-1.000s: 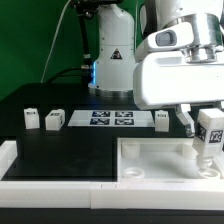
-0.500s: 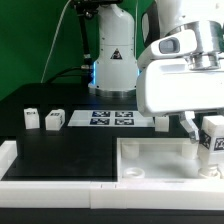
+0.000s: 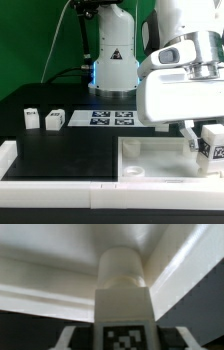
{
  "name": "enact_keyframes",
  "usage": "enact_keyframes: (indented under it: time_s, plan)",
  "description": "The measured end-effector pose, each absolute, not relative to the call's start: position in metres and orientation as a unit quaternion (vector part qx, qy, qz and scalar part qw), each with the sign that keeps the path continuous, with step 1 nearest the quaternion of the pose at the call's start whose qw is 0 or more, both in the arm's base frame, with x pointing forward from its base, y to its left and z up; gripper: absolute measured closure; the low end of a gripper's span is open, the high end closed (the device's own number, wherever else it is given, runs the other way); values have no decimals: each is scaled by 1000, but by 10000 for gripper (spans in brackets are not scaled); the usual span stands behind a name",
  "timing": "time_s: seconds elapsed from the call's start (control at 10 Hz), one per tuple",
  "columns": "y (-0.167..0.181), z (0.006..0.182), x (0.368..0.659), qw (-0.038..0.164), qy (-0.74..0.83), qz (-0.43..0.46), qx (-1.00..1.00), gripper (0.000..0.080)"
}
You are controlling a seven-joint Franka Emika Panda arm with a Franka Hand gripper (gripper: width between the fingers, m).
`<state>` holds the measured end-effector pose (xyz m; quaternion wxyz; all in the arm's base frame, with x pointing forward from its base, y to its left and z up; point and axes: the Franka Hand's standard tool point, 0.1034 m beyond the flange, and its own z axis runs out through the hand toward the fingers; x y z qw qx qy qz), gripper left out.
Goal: Assemble one leg
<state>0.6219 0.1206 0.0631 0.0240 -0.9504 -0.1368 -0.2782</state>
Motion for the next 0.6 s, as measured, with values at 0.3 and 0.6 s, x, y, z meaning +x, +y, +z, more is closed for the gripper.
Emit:
enact_keyframes:
  time_s: [0.3,0.6]
  plan:
    - [120,63,621,23,-136,-292,-946,511]
    - [120,62,621,23,-136,-292,-947,220]
